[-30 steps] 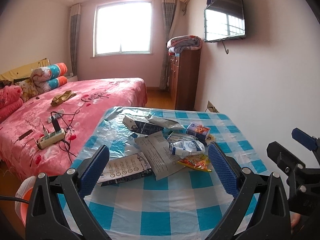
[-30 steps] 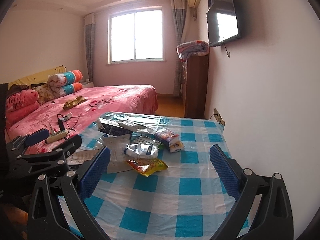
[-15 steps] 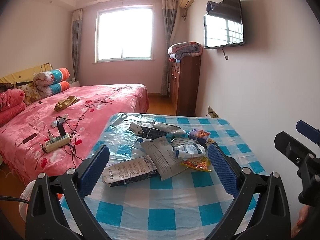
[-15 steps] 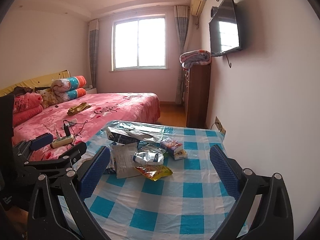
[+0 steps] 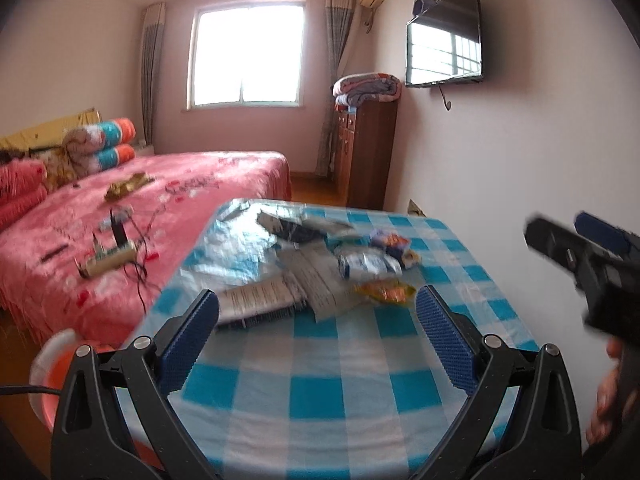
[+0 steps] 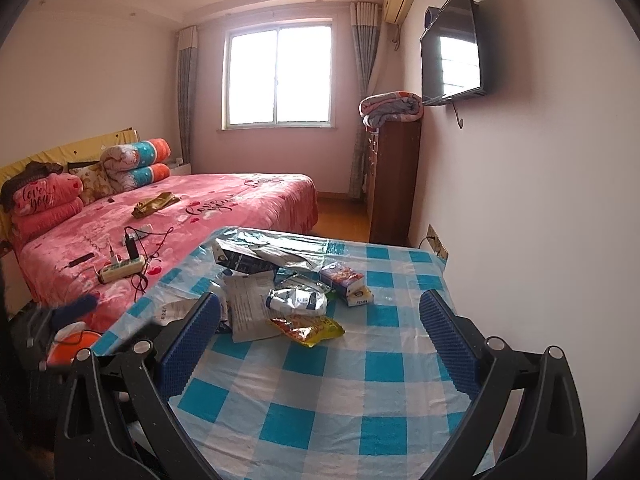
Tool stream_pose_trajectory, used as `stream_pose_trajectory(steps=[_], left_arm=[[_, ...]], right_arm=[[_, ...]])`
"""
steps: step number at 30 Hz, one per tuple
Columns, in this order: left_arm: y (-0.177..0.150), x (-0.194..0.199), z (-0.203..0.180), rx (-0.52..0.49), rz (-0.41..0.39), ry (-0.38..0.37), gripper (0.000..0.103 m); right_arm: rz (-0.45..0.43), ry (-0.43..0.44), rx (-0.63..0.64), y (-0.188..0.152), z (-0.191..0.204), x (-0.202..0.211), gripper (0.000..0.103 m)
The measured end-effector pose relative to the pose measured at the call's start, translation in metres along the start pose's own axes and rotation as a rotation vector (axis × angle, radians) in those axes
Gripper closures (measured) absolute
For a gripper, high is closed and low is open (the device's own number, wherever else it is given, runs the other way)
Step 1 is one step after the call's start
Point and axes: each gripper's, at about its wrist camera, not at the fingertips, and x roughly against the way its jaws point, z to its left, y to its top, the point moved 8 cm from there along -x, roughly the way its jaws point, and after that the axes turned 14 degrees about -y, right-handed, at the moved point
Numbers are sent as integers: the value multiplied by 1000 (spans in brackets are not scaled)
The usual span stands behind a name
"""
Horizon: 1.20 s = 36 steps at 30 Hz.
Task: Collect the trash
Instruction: 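Move both tools toward the trash piled on the checkered table, then grasp the white printed packet with the left tool while the right tool grasps the white MAGICDAY bag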
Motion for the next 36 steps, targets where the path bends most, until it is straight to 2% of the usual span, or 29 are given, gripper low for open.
stream_pose_trajectory(steps=[4,8,11,13,16,17,21,24,28,33,36], left_arm=[[-37,8,-4,53,3,-44,4],[-66,7,-23,33,46,-118,3],[-69,11,-39,-26,39,-181,3],[-69,13,-51,-52,23,-266,3],[-74,4,-63,-64,59,-373,3],[-74,3,-64,-67,56,-381,3],[-71,-1,-62,-109,45,-309,3],[-69,-12,-51,-159,80,-217,3],[-58,-21,-24,-216,119,-142,3],[-39,-39,16,-290,186,-125,3],[-31,-50,33,-345,222,-145,4]], right_arm=[[37,10,-5,-11,1,-8,5],[58,15,-11,-20,1,-14,5],[72,18,-17,-24,0,-19,5],[82,19,-21,-26,0,-22,5],[94,17,-33,-28,-4,-27,5],[98,18,-38,-28,-5,-29,5],[127,21,-49,-30,-7,-41,5],[152,38,-60,-33,-6,-50,5],[175,63,-52,-37,0,-61,5],[215,130,-53,-45,10,-77,5],[247,174,-38,-50,18,-91,5]])
